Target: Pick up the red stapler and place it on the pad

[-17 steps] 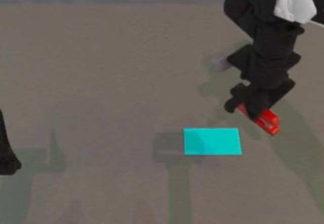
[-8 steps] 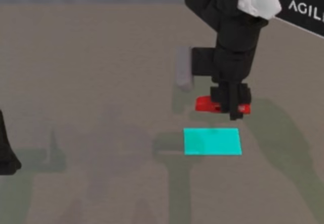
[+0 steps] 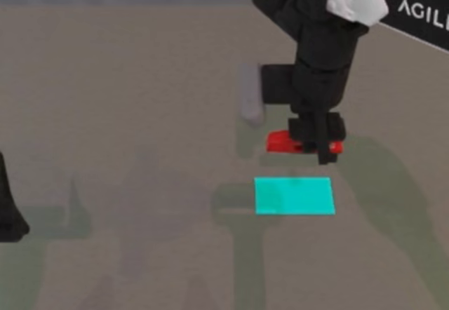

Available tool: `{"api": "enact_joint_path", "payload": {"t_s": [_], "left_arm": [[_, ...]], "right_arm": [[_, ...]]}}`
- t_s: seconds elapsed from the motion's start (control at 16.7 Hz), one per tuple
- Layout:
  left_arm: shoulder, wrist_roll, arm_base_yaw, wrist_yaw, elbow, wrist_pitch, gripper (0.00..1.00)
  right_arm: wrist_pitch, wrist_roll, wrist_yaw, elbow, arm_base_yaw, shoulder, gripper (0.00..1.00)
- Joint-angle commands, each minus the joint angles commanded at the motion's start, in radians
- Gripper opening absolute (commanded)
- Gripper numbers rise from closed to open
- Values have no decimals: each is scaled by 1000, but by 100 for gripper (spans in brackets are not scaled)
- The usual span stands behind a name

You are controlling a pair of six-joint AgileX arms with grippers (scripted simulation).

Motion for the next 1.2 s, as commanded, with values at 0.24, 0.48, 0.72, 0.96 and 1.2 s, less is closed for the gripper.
{"api": "enact_joint_path", "payload": {"t_s": [0.24,0.48,0.72,0.96,1.2], "left_arm": [[0,0,0,0,0,0,100],[0,0,0,0,0,0,100],[0,0,0,0,0,0,100],[0,0,0,0,0,0,100],[0,0,0,0,0,0,100]], "right_arm": [[110,4,0,-88,2,22,0],[291,6,0,-221,8,61,0],[355,6,1,-276,12,78,0],[355,6,1,-276,12,78,8],[355,6,1,-276,12,78,38]]}}
